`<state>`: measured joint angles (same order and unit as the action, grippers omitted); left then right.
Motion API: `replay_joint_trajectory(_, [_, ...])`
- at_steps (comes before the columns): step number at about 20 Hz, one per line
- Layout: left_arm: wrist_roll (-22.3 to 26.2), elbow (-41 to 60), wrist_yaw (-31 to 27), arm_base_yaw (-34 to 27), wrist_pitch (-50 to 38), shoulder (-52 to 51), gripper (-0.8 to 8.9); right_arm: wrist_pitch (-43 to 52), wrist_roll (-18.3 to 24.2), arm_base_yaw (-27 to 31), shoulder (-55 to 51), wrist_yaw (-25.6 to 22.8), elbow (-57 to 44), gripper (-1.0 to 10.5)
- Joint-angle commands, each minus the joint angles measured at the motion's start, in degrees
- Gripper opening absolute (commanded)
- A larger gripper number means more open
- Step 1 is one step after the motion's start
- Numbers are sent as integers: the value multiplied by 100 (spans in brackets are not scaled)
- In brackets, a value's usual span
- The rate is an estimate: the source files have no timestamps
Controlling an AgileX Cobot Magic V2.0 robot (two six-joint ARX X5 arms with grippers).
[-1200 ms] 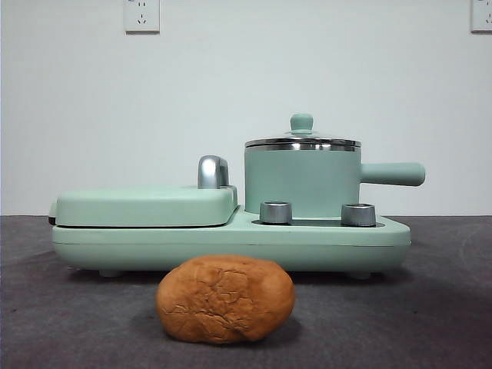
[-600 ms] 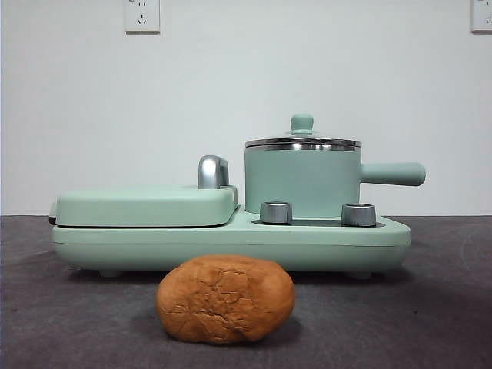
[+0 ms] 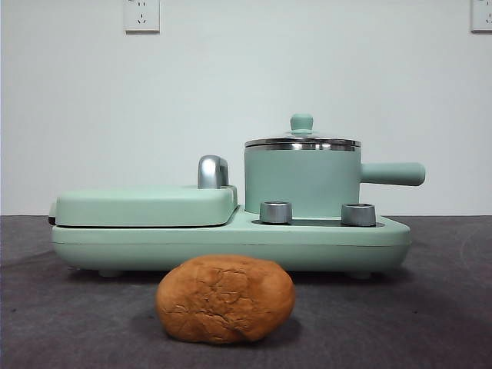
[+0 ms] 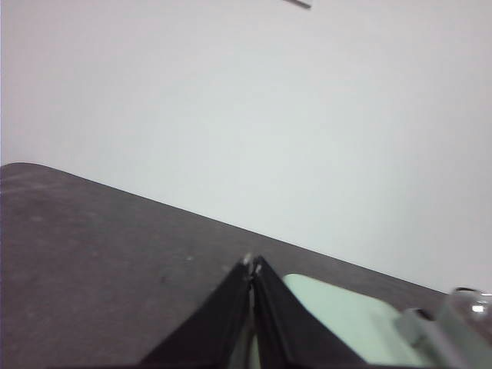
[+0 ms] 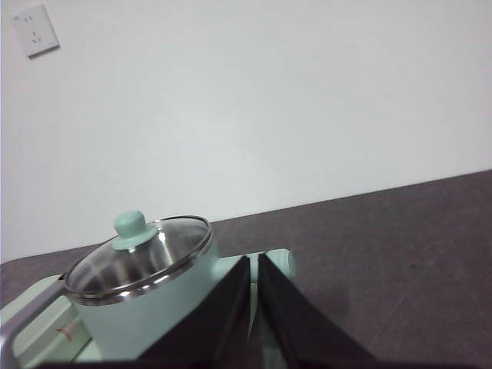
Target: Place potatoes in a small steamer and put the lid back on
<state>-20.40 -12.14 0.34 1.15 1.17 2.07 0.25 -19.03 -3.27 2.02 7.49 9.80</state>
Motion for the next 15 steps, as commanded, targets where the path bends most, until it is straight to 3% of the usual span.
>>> replay_joint_trajectory(1, [48,-730,223,0,592,264,7,-457,-87,9,232,11,529,12])
replay_joint_trajectory(6, [446,-1622,1029,0,1283,935,7,-914,319,7,831,389,1283,12])
replay_joint_trajectory(15, [1602,-2520,2540,7,1626,2396,7,-1263,1318,2,2260,1989,2190,12])
